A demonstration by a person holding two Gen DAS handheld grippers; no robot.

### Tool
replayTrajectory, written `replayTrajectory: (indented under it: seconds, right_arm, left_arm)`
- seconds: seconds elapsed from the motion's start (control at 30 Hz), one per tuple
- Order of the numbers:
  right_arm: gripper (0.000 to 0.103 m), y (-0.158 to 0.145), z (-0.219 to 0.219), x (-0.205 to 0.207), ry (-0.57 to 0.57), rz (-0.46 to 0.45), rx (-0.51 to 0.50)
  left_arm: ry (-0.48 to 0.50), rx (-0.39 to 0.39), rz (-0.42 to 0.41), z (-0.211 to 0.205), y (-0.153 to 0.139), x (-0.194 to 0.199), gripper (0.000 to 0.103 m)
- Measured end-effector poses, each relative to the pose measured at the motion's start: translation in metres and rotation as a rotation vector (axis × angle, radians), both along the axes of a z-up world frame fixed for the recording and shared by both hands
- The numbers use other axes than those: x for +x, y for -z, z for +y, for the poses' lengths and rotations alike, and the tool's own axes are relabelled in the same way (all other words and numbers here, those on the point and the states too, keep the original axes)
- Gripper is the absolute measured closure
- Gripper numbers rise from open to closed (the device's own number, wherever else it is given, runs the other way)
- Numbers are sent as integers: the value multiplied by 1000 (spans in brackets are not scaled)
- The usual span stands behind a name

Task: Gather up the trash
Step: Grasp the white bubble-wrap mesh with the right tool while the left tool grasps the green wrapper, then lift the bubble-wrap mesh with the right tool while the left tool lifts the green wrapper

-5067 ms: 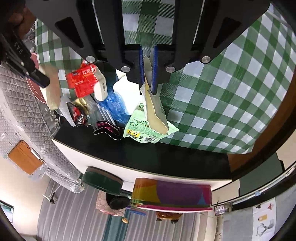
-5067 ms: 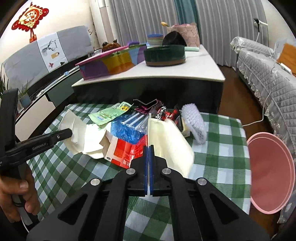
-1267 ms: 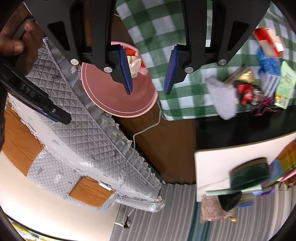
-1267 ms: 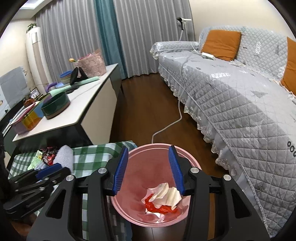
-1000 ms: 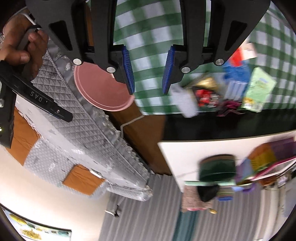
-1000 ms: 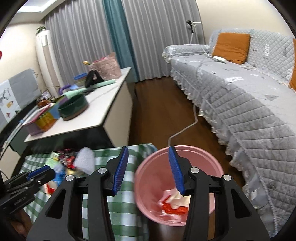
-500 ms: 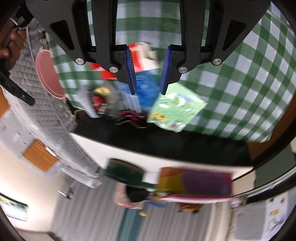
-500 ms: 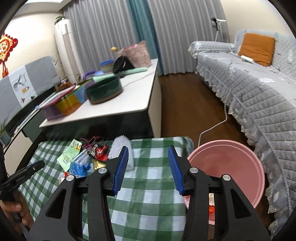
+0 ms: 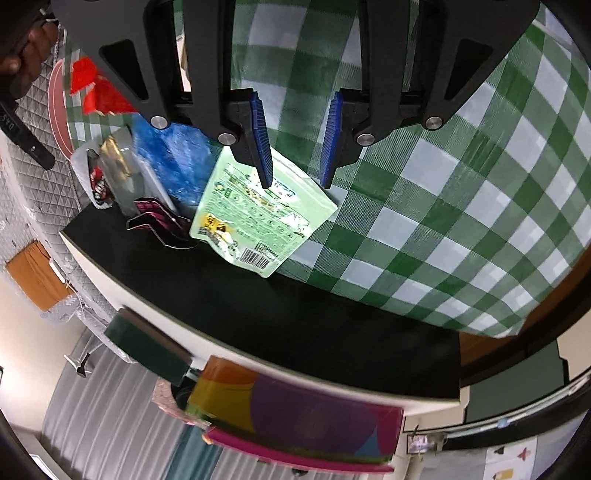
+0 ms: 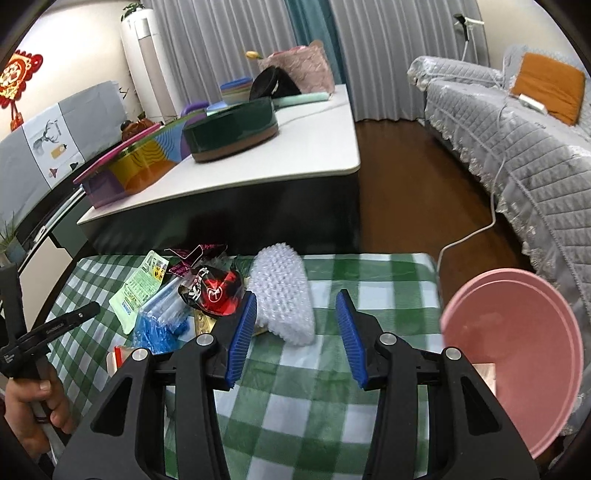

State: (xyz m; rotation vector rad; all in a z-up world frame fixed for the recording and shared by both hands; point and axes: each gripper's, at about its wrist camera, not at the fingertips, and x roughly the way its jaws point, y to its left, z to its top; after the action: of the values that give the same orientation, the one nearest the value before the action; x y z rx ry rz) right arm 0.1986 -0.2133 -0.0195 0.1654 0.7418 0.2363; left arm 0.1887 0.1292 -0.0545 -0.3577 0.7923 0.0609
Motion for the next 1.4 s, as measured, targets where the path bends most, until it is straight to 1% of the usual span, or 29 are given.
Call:
replayTrajectory:
  seconds: [0.2, 0.33, 0.6, 0.67, 0.73, 0.87, 0.9, 0.93, 1.0, 1.1, 1.13, 1.17, 1.2, 1.23, 1.33, 1.4]
  right_arm:
    - [57, 13, 11, 16, -28, 29, 7]
    - [54, 17, 18, 23, -56, 35, 7]
    - [55, 32, 26, 33, -71, 75, -17]
    - [59, 35, 26, 34, -73, 78, -19]
    - [66, 36, 25, 34, -75, 82, -14]
    - [76, 37, 22, 35, -74, 86, -7]
    - [80, 38, 22, 35, -76, 88, -5]
    - [88, 38, 23, 35, -81, 89, -2]
    - [89, 39, 25, 34, -91, 89, -9]
    - [91, 38, 28, 33, -102, 87, -17]
    - [92, 38, 28, 32, -104, 87, -18]
    - [92, 38, 28, 32, -104, 86, -20]
    - [92, 37, 28, 31, -105, 86, -20]
    - [92, 37, 27, 31, -105, 86, -19]
    - [92, 36, 25, 31, -101, 87, -15]
    - [92, 34, 25, 30, -101, 86, -13]
  left_arm:
    - [-17, -34, 39, 9, 13, 17, 77]
    - [-33, -56, 61, 15, 19, 27, 77]
    - [-27, -52, 43, 12, 20, 36, 74]
    - [-30, -59, 41, 11, 20, 38, 74]
    - [-37, -58, 41, 12, 19, 37, 73]
    - [-52, -38, 43, 11, 19, 36, 73]
    - [-52, -32, 42, 11, 19, 35, 72]
    - [-53, -31, 38, 11, 19, 35, 72]
    - [-47, -44, 34, 11, 18, 38, 70]
    - [-33, -85, 28, 13, 18, 39, 70]
    - [-29, -98, 25, 14, 19, 38, 71]
    - [-22, -107, 20, 14, 18, 37, 74]
    - [-12, -111, 14, 12, 17, 36, 80]
    - [-4, -114, 7, 11, 16, 35, 82]
    - [25, -139, -41, 6, 6, 30, 82]
    - [62, -178, -80, 2, 0, 27, 82]
